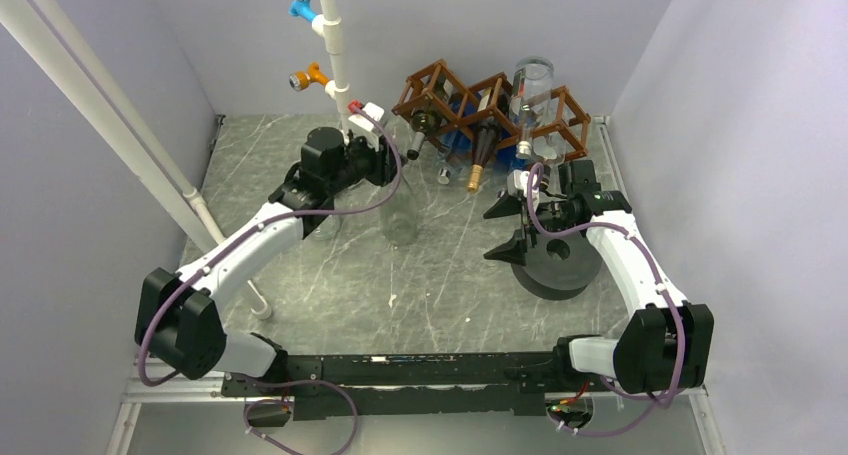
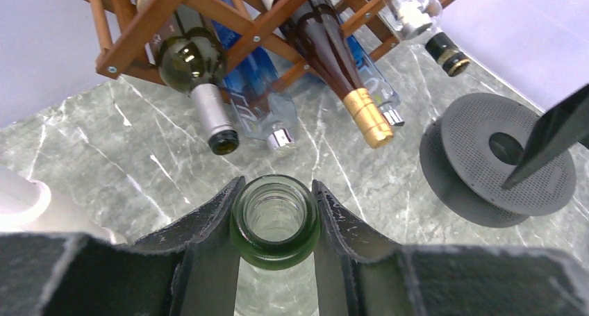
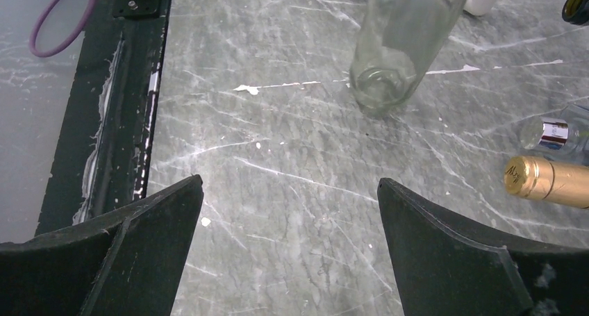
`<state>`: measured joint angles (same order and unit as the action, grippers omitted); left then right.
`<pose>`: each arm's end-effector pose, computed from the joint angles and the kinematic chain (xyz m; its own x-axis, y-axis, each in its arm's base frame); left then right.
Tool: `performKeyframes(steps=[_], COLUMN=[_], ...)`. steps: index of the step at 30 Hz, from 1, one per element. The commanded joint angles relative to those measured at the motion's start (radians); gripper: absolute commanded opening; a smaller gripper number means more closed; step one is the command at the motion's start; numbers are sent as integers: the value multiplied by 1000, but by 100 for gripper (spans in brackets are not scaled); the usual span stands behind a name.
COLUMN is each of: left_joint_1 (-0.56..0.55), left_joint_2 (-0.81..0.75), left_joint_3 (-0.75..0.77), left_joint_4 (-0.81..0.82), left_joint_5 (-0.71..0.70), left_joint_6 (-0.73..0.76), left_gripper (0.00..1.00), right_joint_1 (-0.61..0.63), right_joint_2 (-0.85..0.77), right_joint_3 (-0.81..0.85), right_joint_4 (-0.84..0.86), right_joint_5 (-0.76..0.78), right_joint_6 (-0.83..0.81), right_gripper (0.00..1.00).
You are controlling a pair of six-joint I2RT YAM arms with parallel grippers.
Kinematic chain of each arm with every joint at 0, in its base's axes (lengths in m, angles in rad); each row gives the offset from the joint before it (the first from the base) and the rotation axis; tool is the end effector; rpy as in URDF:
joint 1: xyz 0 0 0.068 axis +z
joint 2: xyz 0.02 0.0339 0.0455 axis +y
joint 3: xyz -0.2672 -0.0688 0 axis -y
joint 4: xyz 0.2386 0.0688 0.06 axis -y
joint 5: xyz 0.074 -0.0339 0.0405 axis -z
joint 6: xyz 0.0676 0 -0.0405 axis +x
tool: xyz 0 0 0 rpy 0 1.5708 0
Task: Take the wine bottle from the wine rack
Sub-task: Place the wine bottle at the center of the board.
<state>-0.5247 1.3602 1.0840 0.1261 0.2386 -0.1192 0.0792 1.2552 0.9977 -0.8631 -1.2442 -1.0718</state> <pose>0.2933 -0.1882 0.3466 -0.2104 -0.0117 -0.9775 0.6687 0.7277 -0.1527 0.2189 0.0816 0.2786 -0.0465 -0.2863 -0.9570 -0.9969 0.0749 0.0260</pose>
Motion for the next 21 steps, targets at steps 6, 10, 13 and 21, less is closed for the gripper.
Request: performKeyframes(steps=[6,10,13,21], left_joint_1=[39,58,76,111], left_joint_2=[54,94,116,145], left_joint_3=[212,251,263,265], left_joint_4=[114,114,142,177], left_joint_5=[-26,-49,-74,-133], left_joint_6=[53,72,74,71], left_gripper=[0,0,0,0], right_joint_1=[-9,-10,-9,-10], right_joint_2=[-26,-25,-25,-24], right_joint_3=[-4,-5,-7,-10], right_joint_4=[35,35,36,41], right_joint_5=[-58,-57,-56,-55], right_joint_6=[-10,-11,-11,-11], right_gripper=[100,100,100,100])
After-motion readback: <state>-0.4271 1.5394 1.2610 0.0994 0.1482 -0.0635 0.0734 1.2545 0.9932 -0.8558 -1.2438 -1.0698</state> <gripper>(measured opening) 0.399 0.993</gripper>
